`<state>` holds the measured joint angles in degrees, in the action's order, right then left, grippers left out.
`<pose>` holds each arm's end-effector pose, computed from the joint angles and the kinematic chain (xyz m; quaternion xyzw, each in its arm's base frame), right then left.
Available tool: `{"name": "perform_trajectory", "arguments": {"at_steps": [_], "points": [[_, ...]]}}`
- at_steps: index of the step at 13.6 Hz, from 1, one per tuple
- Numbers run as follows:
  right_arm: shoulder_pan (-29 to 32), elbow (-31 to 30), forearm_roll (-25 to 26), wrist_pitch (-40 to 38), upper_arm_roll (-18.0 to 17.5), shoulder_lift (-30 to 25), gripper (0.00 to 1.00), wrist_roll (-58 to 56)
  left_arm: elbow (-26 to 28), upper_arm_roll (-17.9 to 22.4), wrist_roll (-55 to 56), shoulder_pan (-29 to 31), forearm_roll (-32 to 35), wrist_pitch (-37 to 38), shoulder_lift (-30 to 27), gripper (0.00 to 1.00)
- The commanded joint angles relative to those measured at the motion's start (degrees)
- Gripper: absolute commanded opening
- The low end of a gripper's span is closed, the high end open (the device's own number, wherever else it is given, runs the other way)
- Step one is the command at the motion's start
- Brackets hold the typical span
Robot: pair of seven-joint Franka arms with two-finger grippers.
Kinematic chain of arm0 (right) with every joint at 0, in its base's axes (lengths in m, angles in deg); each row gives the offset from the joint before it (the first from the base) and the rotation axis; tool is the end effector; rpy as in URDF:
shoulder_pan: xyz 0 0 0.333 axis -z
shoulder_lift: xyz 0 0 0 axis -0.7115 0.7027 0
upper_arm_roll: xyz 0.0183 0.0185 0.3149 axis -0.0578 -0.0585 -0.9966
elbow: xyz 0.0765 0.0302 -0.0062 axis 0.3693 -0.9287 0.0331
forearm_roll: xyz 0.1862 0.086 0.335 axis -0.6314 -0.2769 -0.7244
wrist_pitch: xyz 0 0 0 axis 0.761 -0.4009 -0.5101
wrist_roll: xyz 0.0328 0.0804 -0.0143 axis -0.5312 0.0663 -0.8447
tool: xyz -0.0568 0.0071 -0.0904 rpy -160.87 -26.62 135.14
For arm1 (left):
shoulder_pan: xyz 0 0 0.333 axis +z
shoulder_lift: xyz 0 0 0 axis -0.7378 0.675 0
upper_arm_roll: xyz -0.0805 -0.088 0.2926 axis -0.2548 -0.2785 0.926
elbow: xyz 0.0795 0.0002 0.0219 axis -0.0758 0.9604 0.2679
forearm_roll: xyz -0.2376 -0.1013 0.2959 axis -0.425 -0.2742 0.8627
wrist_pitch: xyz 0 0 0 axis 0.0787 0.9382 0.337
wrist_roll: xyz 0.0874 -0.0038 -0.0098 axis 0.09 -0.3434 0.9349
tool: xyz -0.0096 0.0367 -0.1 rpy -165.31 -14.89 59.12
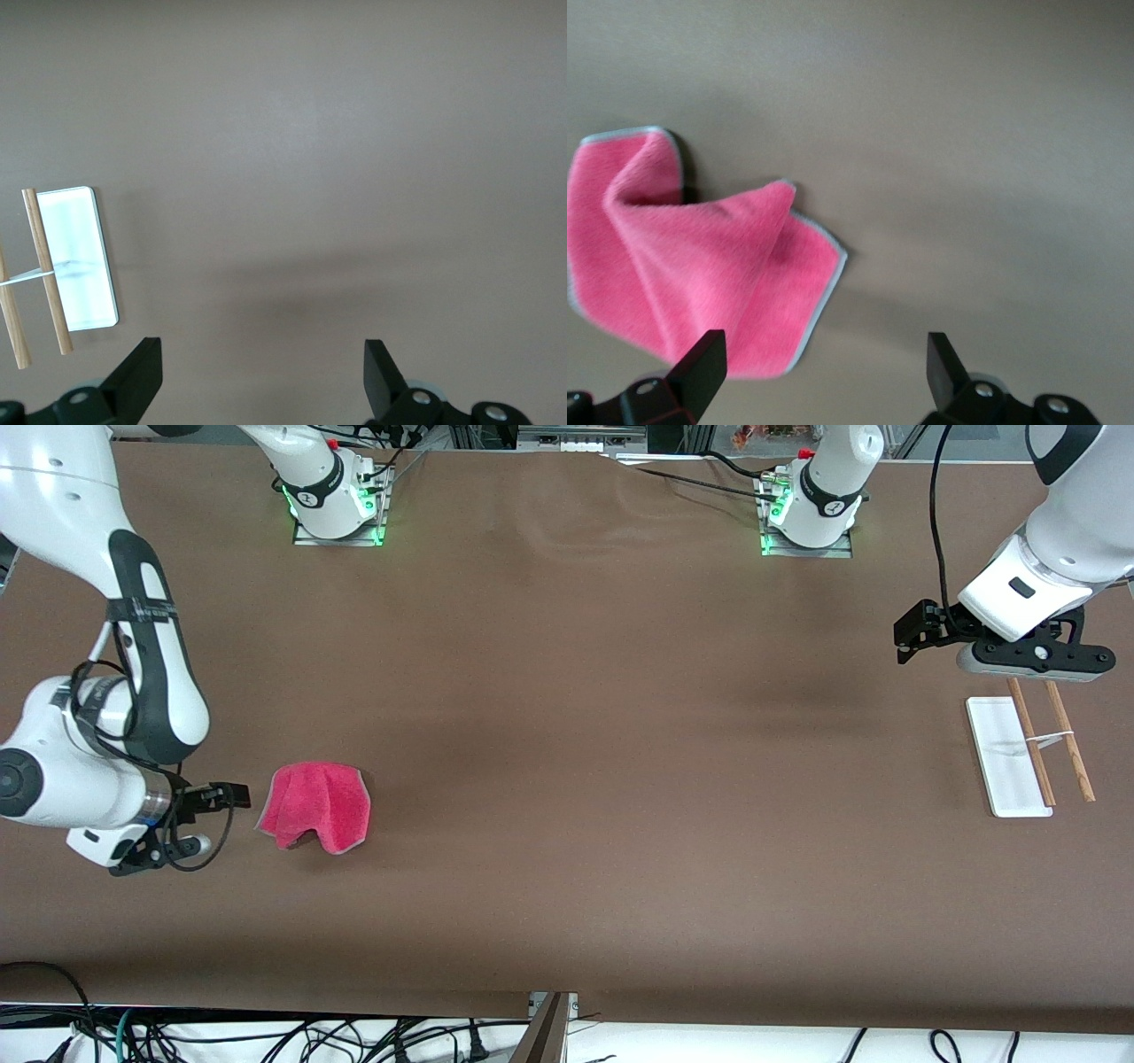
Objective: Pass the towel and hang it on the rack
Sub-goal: 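Close the right gripper on a corner of the pink towel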
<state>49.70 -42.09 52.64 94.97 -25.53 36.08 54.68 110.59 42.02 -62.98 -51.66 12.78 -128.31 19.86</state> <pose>0.7146 -0.0382 0.2694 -0.9867 -0.1557 0.0472 0.0031 0.5455 -0.0657 0.5745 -0.9982 0.0528 -0.0025 0.0269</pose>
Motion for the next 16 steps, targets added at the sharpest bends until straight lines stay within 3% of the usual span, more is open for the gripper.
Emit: {"name": "perform_trajectory", "arguments": {"at_steps": [1, 11, 14, 16], "points": [[0.31, 0.02, -0.85, 2.80, -0.32, 2.26, 1.00, -3.20, -2.09, 0.05, -0.36, -0.28, -0.26, 1.56, 1.00, 1.00], [1.01, -0.07, -1.72, 8.44, -0.67, 7.19, 0.98, -7.25, -3.05, -0.30, -0.54, -0.28, -0.26, 1.74, 1.44, 1.00], [0.92, -0.16, -2.34, 8.35, -0.76, 7.37, 0.52, -7.25, -4.28, -0.39, -0.45, -0.37, -0.26, 1.74, 2.23, 1.00], [0.92, -0.33, -3.13, 8.44, -0.76, 7.54, 0.45, -7.25, -4.45, -0.74, -0.36, -0.37, -0.26, 1.74, 2.40, 1.00]]}}
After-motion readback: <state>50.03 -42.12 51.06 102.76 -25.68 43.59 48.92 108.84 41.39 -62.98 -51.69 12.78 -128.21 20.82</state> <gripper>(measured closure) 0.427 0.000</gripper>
